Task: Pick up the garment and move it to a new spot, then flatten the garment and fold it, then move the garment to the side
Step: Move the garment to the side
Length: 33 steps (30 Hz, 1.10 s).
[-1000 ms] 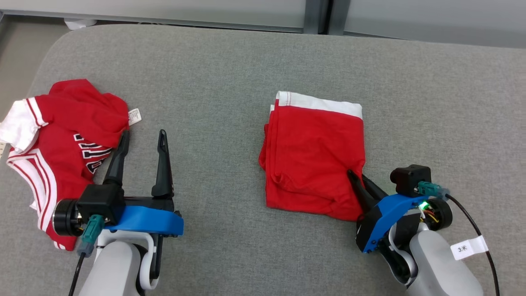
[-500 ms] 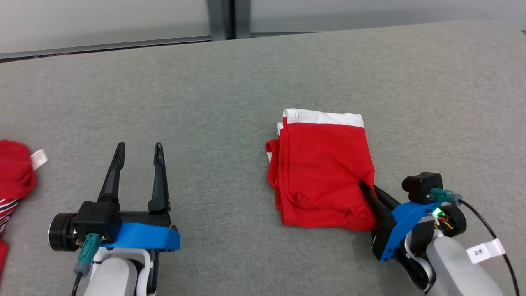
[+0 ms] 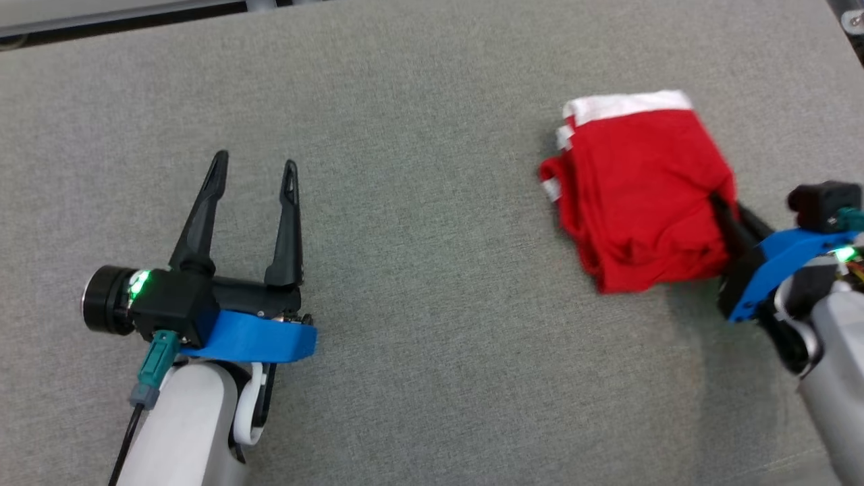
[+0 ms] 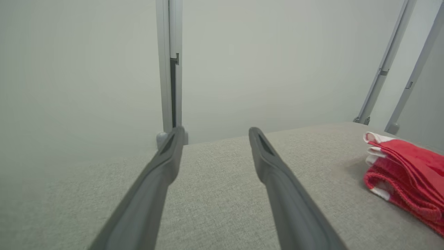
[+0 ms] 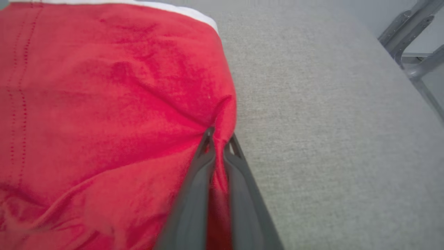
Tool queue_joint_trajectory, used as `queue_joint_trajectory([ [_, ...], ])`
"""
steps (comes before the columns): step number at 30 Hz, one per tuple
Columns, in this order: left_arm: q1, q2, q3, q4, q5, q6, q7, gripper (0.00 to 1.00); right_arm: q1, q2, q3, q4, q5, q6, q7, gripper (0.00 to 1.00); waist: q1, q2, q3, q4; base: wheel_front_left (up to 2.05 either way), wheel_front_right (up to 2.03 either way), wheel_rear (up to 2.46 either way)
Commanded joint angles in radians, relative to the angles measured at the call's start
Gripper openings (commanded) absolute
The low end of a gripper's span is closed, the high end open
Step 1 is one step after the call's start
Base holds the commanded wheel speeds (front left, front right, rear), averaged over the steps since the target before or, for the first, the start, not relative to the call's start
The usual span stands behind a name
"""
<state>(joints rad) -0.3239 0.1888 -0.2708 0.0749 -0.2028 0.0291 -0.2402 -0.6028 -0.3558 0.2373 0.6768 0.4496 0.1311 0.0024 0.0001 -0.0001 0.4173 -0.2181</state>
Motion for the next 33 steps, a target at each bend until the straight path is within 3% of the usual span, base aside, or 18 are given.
queue_joint_trajectory([
  [1, -0.023, 0.006, -0.003, -0.005, 0.007, -0.004, 0.001, 1.00, -0.027, -0.023, -0.013, 0.013, -0.008, -0.001, -0.010, 0.00, -0.0001, 0.0001, 0.031, 0.023, 0.00, 0.00, 0.00],
  [11, -0.109, 0.010, -0.045, -0.011, 0.031, -0.032, 0.003, 1.00, -0.166, -0.145, -0.176, 0.158, -0.070, -0.001, -0.072, 0.00, -0.0001, 0.0001, 0.130, 0.050, 0.00, 0.00, 0.00],
  [19, -0.136, 0.017, -0.052, -0.013, 0.037, -0.033, -0.004, 1.00, -0.218, -0.137, -0.271, 0.219, -0.138, -0.001, -0.118, 0.00, -0.0001, 0.0001, 0.153, 0.055, 0.00, 0.00, 0.00],
  [20, -0.137, 0.018, -0.052, -0.013, 0.037, -0.033, -0.004, 1.00, -0.221, -0.135, -0.282, 0.225, -0.146, -0.001, -0.124, 0.19, -0.0001, 0.0001, 0.153, 0.055, 0.00, 0.00, 0.00],
  [21, -0.137, 0.019, -0.053, -0.012, 0.037, -0.033, -0.005, 1.00, -0.221, -0.127, -0.289, 0.232, -0.153, 0.000, -0.126, 0.67, -0.0001, 0.0001, 0.152, 0.056, 0.00, 0.00, 0.00],
  [23, -0.135, 0.021, -0.054, -0.009, 0.035, -0.030, -0.005, 1.00, -0.219, -0.120, -0.299, 0.237, -0.176, 0.000, -0.142, 0.67, -0.0001, 0.0001, 0.145, 0.056, 0.00, 0.00, 0.00],
  [24, -0.130, 0.021, -0.053, -0.006, 0.034, -0.027, -0.006, 1.00, -0.213, -0.117, -0.306, 0.244, -0.188, 0.000, -0.149, 1.00, -0.0001, 0.0001, 0.139, 0.055, 0.00, 0.00, 0.00],
  [33, -0.056, 0.019, -0.041, 0.043, 0.002, -0.004, -0.009, 1.00, -0.097, -0.010, -0.343, 0.160, -0.302, 0.000, -0.250, 1.00, -0.0001, 0.0001, 0.026, 0.052, 0.00, 0.00, 0.00],
])
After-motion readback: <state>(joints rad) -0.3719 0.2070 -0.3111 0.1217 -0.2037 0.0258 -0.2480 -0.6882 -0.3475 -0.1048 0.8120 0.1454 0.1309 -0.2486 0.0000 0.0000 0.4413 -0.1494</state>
